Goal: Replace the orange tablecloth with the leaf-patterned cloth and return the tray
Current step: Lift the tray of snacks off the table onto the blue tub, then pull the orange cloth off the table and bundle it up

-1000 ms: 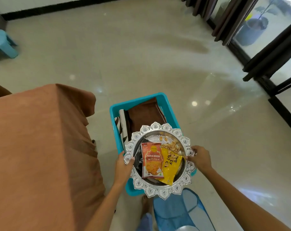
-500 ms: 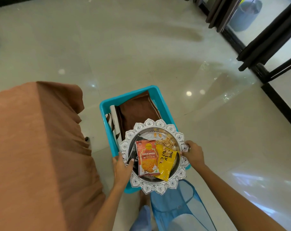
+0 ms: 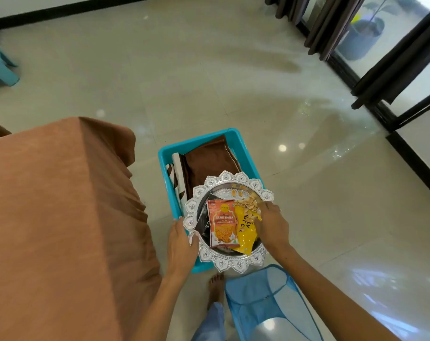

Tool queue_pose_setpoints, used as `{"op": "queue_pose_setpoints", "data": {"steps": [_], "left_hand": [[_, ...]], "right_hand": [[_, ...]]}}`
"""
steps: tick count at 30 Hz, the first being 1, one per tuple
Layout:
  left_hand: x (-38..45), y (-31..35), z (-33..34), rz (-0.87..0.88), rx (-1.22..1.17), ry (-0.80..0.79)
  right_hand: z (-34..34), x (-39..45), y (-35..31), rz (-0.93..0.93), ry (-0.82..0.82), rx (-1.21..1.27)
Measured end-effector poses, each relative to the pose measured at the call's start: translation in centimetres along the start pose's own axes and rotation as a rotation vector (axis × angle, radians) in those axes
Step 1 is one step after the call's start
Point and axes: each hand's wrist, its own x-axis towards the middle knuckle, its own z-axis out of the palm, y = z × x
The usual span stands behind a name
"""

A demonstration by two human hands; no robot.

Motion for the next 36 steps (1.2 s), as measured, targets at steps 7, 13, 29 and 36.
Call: {"op": "queue_pose_setpoints", "data": {"steps": [7,13,29,36], "left_hand": [[-11.1,-1.9,-6.4,0.121,0.149,0.285],[-23.2,-10.2,-10.1,0.006,0.347,0.359],[-32.0,-20.0,-9.8,-0.058,0.481,0.233],[-31.4,-20.7,-10.0,-0.015,0.473,0.260]], "right_hand": [[0.7,-10.4,-8.2,-0.434,0.059,0.220],[3.9,-22.1,-13.8,-0.755,0.042,0.306],[12.6,-30.9,-14.9,-1.147,-0.201,0.105],[12.9,-31.6,-17.5,-1.049,-0.037,0.165]]}}
